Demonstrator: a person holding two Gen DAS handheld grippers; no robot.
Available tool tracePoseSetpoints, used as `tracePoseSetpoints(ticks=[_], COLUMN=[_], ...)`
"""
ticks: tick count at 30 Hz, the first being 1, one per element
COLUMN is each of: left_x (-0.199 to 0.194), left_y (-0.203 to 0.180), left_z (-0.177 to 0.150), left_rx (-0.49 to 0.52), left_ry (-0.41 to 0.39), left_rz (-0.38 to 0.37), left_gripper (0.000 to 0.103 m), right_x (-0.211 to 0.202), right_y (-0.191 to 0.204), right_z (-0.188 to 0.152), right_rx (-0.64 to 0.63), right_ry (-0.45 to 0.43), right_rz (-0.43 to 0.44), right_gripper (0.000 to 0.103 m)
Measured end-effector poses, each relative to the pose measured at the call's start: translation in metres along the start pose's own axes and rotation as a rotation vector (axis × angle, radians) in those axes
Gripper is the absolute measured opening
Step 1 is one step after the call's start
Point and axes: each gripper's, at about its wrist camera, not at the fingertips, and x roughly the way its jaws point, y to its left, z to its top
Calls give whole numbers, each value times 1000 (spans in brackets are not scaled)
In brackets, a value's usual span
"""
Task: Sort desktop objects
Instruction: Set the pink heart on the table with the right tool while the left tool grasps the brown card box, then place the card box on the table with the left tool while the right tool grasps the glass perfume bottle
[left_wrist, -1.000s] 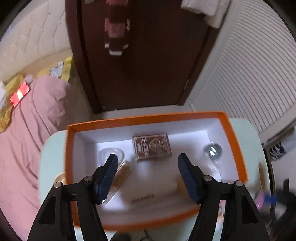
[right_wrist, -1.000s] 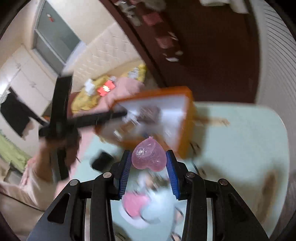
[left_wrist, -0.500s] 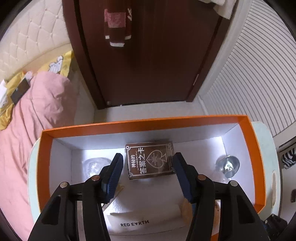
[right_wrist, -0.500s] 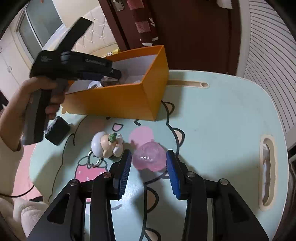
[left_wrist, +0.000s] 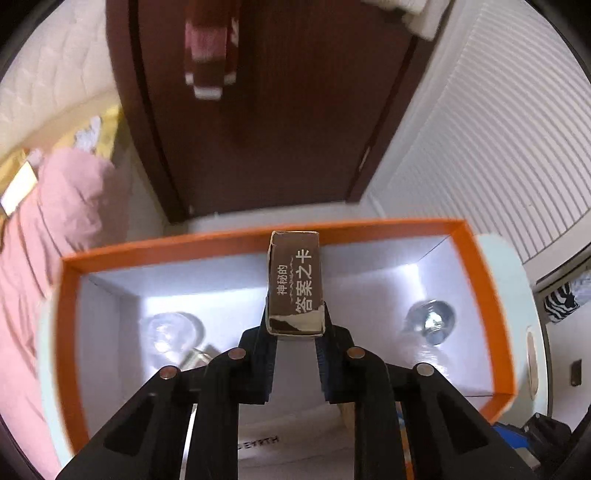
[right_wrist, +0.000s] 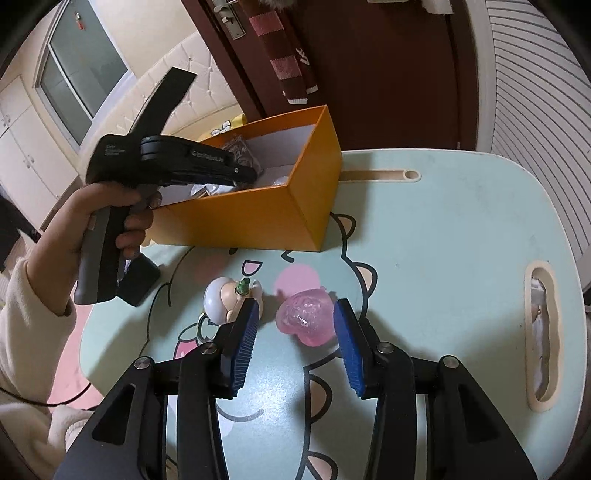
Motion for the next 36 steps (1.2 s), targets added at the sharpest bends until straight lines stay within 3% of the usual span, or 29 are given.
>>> tracePoseSetpoints(ticks=[8, 12, 15, 21, 23, 27, 28, 30, 31, 33, 36], left_x=[-88, -118, -121, -95, -90, -83, -82, -85, -88, -93, -95], left_y=[28, 64, 91, 134, 132, 123, 121, 120, 120, 120, 124], left_z=[-24, -71, -114, -178, -185, -187, -187, -190, -190, -195, -203], left_rx=[-32, -73, -131, -324, -312, -259, -250, -248, -256, -270, -281], left_ry=[-154, -174, -163, -101, -112, -144, -151, -169, -185, -225, -267], left_rz=[-76, -32, 17, 48, 56, 51, 45, 22, 16, 3, -2], left_gripper=[18, 18, 18, 18, 18, 18, 23, 45, 61, 70, 78], right_x=[-13, -23, -30, -17, -4, 46, 59, 91, 107, 137, 160], right_y=[15, 23, 27, 52, 61, 90, 97, 109, 112, 115, 118], right_z=[13, 22, 33, 87, 109, 154, 161, 170, 172, 172, 175], right_rx=[-23, -44, -42, -20, 21, 73, 84, 110, 136, 200, 241], right_ry=[-8, -34, -25, 90, 157, 333, 370, 455, 496, 569, 592], right_rz=[-9, 3, 65, 239, 278, 277, 263, 236, 230, 217, 185], right_gripper=[44, 44, 44, 44, 45, 45, 45, 45, 45, 45, 45])
